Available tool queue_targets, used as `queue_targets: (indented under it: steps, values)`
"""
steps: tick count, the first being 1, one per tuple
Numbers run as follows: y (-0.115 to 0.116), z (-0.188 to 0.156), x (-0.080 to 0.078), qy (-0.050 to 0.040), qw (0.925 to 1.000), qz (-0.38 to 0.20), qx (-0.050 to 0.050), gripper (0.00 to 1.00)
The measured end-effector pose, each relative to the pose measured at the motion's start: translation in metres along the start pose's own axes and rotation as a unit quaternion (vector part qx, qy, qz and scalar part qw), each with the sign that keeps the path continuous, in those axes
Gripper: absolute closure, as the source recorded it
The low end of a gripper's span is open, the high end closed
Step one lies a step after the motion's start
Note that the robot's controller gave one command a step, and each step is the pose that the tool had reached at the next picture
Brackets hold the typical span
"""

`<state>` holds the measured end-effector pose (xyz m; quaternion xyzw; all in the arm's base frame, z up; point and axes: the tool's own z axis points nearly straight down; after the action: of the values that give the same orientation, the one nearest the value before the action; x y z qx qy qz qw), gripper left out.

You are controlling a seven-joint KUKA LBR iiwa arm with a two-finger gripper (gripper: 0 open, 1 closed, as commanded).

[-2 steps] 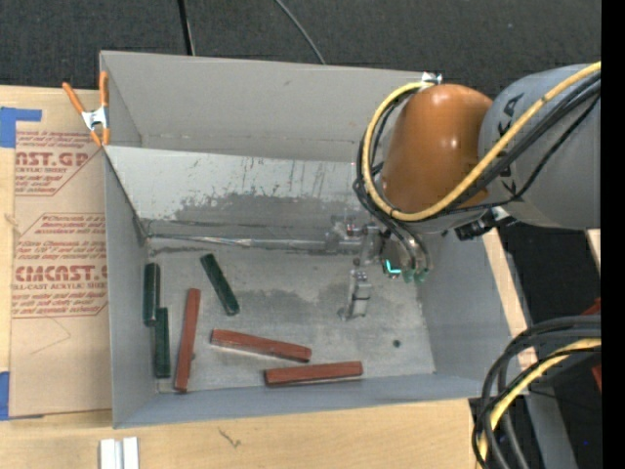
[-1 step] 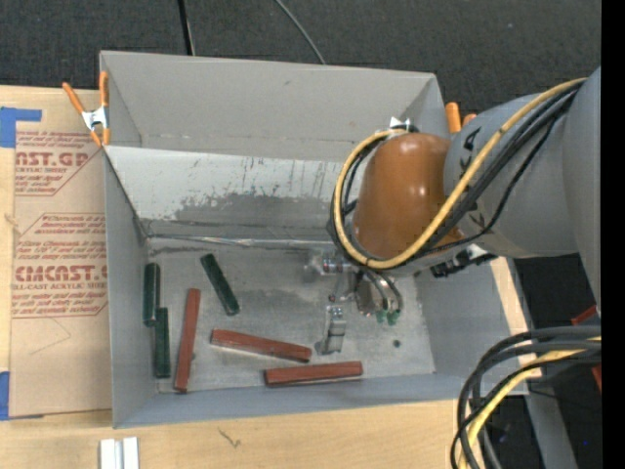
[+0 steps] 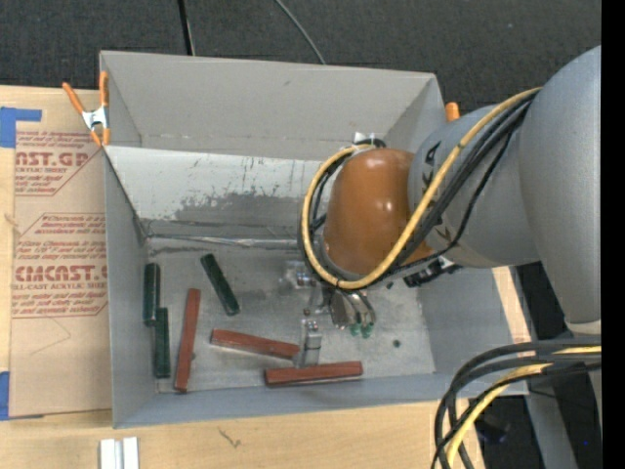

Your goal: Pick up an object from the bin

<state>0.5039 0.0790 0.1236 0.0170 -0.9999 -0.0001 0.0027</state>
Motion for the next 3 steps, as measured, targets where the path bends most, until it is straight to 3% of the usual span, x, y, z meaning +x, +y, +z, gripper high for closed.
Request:
queue_targets:
  steps: [1, 2, 3]
  values:
    - [-0.0499, 0.0533, 0.0208, -0.0022, 0.9994, 0.034, 0.0, 1.0]
    - [-0.0498, 0.0537, 0.0199, -0.003, 0.9994, 0.034, 0.0, 0.0]
    - [-0.0496, 0.0531, 0.0204, -0.0027, 0.9994, 0.034, -0.001, 1.0]
